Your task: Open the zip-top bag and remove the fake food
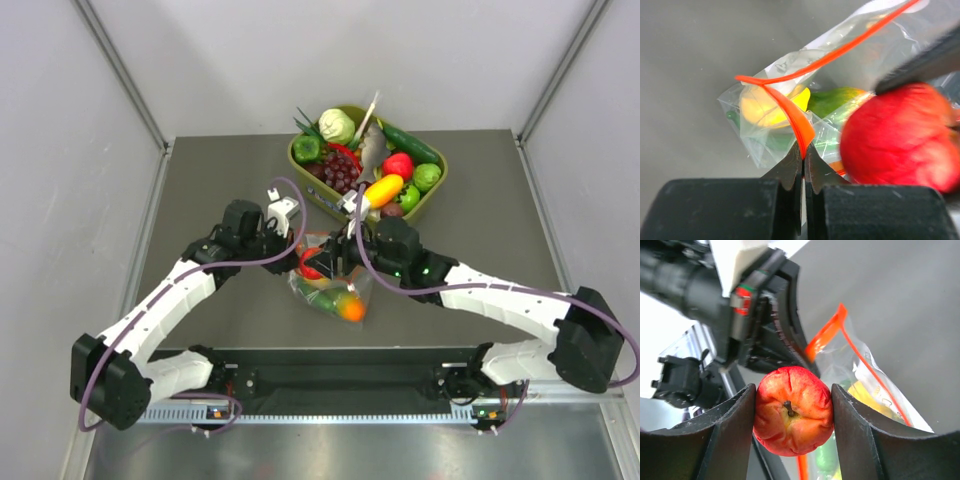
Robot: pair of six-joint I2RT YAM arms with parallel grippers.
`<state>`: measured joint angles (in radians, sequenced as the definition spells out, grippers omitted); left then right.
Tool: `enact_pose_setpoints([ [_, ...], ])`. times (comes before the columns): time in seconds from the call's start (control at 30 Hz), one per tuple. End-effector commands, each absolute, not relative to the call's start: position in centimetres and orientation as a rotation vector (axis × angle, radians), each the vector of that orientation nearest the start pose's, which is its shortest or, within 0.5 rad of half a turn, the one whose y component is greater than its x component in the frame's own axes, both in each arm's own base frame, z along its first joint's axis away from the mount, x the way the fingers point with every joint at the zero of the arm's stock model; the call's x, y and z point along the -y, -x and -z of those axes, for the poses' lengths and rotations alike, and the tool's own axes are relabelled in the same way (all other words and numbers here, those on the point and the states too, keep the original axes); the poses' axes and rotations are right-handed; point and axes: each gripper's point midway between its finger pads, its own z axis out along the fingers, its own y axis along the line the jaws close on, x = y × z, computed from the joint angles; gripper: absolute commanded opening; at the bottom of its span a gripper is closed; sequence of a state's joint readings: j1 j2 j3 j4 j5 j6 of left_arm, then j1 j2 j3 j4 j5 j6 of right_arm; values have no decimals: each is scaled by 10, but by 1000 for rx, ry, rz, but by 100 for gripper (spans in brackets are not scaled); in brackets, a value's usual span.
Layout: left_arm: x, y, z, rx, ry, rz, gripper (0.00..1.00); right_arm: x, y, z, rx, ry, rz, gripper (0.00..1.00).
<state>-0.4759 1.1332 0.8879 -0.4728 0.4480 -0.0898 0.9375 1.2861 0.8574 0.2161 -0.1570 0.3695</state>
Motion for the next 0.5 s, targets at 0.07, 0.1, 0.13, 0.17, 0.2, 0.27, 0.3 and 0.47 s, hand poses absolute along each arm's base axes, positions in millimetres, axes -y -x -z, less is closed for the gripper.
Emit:
enact_pose_setpoints([
  [0.07,204,-244,-165,-2239,-659,737,0,-355,-207,-304,-1610,663,-1110,43],
  [0.1,203,-245,-165,-2240,-654,736,0,-351,-207,-307,-1608,660,-1097,43],
  [0.13,201,-246,-164,-2248,-643,728,0,-346,-208,-311,-1598,652,-1079,43],
  [0.17,200,-247,-163,-2253,-638,721,0,-337,-207,-325,-1562,636,-1072,43],
  [0.2,199,-249,-165,-2251,-631,716,0,-332,-210,-330,-1554,623,-1053,43],
  [0.27,196,-250,-166,-2253,-620,707,0,-318,-217,-340,-1538,604,-1005,43],
  [0.3,196,-251,-168,-2249,-616,708,0,-313,-223,-342,-1534,596,-977,43],
  [0.47,194,-253,-171,-2234,-600,712,0,-269,-274,-352,-1537,479,-884,41],
])
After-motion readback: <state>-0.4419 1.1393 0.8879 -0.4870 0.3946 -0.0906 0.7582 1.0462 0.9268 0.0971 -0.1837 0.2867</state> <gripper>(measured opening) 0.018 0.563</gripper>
